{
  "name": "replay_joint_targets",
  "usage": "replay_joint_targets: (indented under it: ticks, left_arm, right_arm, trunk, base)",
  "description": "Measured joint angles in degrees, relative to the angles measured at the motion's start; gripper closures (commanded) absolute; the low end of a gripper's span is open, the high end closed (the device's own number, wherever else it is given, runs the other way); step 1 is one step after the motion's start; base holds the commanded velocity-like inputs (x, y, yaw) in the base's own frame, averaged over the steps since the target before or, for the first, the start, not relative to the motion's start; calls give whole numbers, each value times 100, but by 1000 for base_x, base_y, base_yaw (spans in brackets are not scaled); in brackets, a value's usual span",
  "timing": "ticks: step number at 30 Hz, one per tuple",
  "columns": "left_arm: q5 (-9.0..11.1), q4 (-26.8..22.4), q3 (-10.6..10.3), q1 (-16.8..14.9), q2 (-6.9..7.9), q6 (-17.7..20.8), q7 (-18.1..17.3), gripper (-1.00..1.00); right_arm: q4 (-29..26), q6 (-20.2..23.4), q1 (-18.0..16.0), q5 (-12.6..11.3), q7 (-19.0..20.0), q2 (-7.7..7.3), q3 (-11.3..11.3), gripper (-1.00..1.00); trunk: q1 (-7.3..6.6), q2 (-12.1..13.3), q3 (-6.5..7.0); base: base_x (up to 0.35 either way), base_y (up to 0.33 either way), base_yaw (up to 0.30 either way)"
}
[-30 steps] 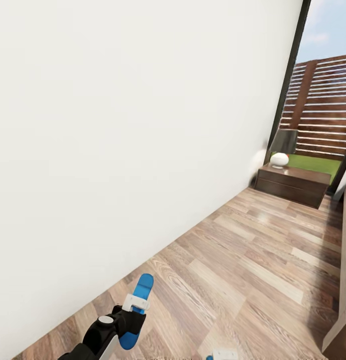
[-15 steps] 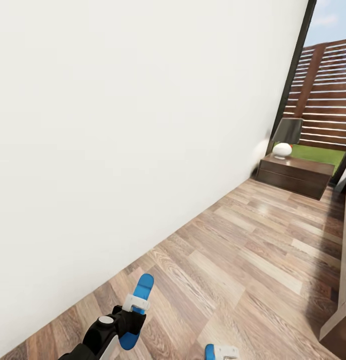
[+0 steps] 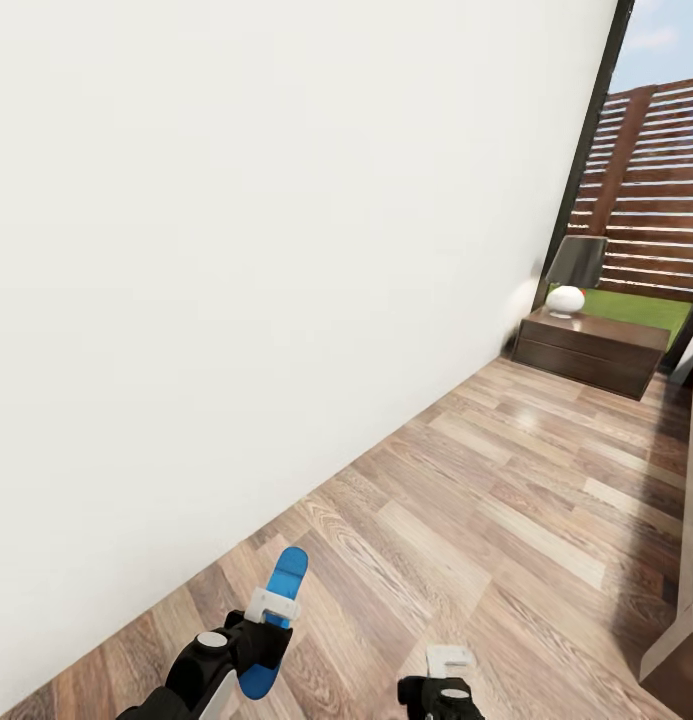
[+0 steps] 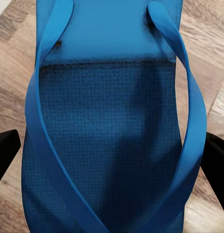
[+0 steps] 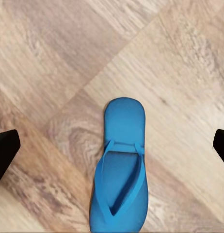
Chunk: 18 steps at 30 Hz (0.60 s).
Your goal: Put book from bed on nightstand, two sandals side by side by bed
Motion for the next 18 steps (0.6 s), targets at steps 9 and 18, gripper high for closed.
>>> replay_joint_targets:
  ticks: [9,18]
  left_arm:
    - [-1,-2,1,2,1,0,0,100]
    - [-1,-5,1,2,1,0,0,100]
  right_arm:
    - [16,209,-161,-11,-7,-8,-1,-100]
    - [19,263,-174,-16,-8,-23,-7,-100]
  trunk:
    - [23,-12,-199]
    - [36,-18,-310]
  base:
    - [0,0,0]
    - [0,0,0]
